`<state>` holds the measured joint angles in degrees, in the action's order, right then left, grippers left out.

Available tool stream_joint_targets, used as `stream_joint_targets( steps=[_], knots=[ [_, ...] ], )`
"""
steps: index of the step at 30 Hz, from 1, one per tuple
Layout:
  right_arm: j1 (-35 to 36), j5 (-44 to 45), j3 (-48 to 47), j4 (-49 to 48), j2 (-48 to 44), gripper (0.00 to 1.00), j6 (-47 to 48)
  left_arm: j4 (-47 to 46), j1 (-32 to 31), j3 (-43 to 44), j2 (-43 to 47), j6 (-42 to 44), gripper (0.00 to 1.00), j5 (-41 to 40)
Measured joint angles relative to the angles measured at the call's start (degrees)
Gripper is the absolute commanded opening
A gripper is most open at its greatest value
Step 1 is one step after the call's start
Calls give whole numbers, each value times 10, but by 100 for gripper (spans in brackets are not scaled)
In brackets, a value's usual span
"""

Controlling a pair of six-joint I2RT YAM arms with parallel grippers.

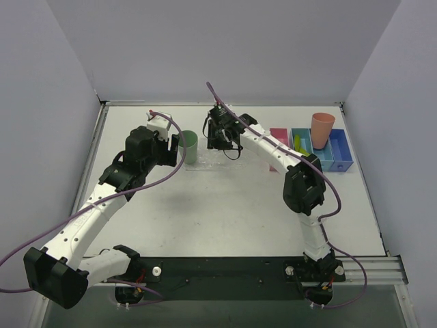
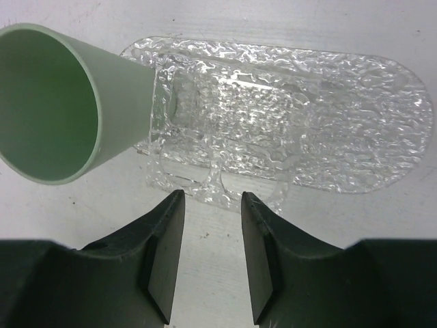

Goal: Prepare toiletry sets of a toothbrush and toothpaste on the tray

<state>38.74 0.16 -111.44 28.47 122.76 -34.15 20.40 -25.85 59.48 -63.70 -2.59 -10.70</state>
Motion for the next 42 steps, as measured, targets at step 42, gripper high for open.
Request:
stream_joint_targets(
  steps=[42],
  knots=[
    [-532,-70,299,-148,-288,46,88,-15,97,-16,-10,-68,79,123]
  ],
)
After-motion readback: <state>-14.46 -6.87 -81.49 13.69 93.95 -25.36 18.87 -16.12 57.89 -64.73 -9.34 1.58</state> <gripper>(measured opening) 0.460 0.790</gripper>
